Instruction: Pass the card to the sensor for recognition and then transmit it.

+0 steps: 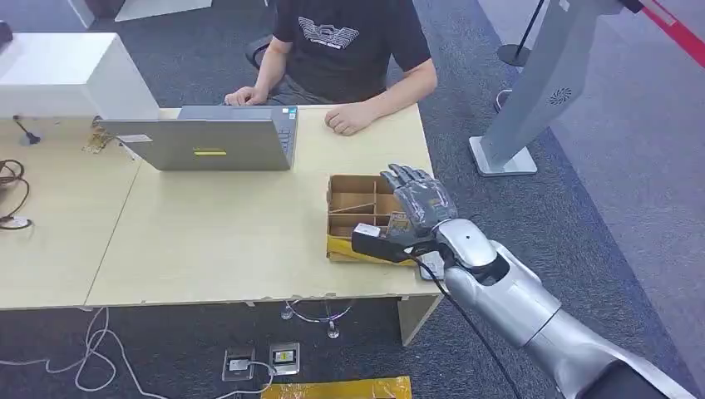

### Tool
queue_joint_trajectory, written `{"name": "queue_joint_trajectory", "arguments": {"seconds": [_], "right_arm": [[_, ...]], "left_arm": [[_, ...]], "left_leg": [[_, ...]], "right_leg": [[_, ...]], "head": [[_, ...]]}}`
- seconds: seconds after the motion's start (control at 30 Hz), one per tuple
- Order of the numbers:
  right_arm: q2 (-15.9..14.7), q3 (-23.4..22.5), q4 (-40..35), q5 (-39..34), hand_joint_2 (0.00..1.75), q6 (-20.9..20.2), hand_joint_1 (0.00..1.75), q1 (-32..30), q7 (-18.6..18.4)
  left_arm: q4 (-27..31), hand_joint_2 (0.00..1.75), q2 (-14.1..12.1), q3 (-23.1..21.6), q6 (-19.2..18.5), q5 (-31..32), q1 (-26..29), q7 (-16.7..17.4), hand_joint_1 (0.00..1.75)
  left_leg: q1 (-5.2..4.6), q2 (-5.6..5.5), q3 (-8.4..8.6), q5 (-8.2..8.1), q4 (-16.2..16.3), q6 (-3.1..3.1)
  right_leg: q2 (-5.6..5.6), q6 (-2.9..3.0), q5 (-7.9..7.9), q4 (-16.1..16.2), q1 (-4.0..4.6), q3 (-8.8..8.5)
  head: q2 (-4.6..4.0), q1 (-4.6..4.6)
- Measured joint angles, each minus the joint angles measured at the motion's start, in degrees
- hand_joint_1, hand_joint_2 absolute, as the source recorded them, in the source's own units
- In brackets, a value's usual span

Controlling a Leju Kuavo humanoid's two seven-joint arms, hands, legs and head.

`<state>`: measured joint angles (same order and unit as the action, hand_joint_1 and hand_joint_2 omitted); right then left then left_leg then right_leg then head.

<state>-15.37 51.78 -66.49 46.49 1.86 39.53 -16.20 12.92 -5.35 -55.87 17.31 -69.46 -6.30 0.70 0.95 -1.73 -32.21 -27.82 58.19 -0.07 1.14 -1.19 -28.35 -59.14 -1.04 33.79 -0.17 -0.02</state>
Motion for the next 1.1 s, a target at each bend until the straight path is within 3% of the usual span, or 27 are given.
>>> {"name": "queue_joint_trajectory", "arguments": {"seconds": [1.1], "right_arm": [[0.0, 0.0, 4.8, -1.7, 1.75, -0.3, 0.0, -0.6, 0.8]], "left_arm": [[0.0, 0.0, -0.2, -0.6, 0.0, 0.2, 0.0, 0.0, 0.0]], "left_leg": [[0.0, 0.0, -0.01, 0.0, 0.0, 0.0]], "right_leg": [[0.0, 0.0, 0.0, 0.0, 0.0, 0.0]], "head": [[0.0, 0.0]]}}
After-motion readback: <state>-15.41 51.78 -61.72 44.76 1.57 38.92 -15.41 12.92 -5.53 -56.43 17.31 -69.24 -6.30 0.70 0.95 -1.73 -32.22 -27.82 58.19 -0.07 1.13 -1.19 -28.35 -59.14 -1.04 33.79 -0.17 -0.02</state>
